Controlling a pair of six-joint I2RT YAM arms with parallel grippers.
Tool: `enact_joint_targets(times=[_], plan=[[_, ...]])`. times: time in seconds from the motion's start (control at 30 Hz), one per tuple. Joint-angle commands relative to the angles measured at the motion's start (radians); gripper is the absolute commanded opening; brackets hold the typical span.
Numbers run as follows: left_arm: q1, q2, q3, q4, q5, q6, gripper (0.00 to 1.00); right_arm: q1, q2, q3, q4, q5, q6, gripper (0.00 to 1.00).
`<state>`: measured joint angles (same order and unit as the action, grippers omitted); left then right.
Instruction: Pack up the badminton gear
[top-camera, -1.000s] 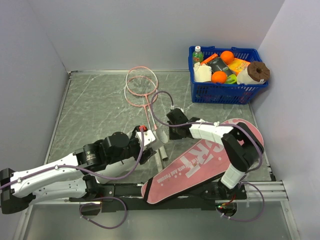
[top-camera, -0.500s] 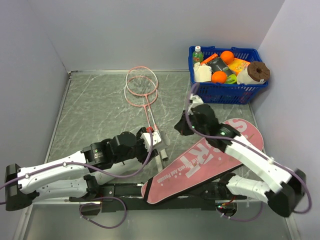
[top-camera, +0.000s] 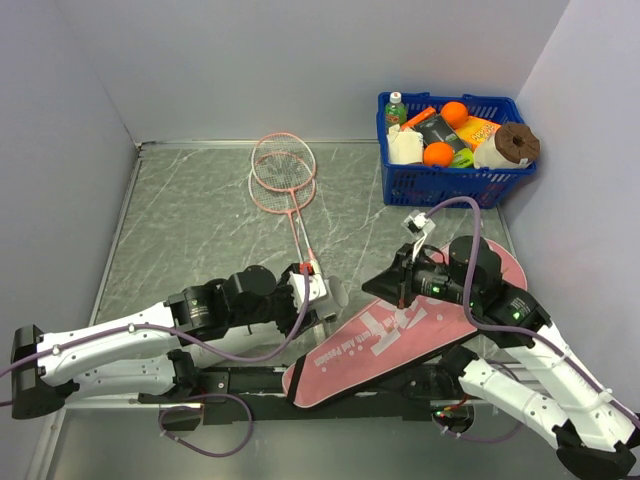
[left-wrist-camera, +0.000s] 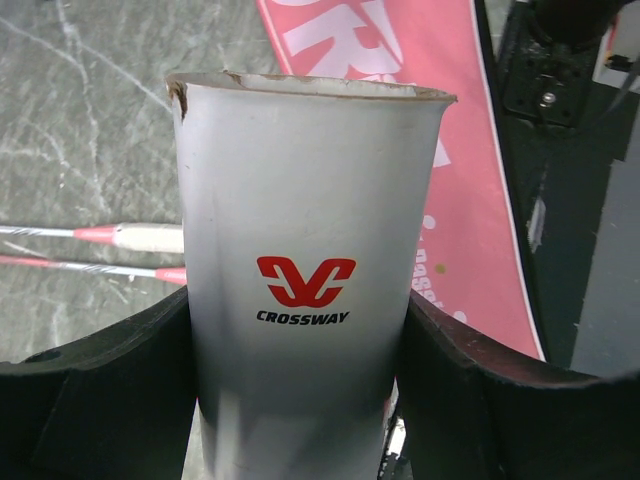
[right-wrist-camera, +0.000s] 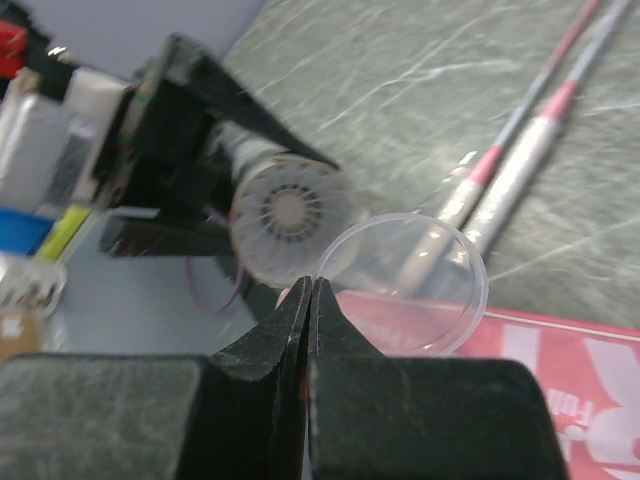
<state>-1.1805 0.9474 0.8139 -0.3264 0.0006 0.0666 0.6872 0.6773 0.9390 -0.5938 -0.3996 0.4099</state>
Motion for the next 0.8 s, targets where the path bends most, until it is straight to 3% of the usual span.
enact_joint_targets(times=[0.0,0.4,0.77], plan=[[-0.014,0.005,0.036,0.061,0.070,0.004,0.01,0.000,-0.005,0.024,0.031,-0.209,-0.016,0.00],[-0.025,-0.032,0.027,0.079,0.113,0.006,0.01,0.012,0.048,-0.002,0.147,-0.303,0.017,0.00],[-0.025,-0.045,0.022,0.082,0.116,0.009,0.01,0.084,0.090,-0.040,0.226,-0.272,0.050,0.00]])
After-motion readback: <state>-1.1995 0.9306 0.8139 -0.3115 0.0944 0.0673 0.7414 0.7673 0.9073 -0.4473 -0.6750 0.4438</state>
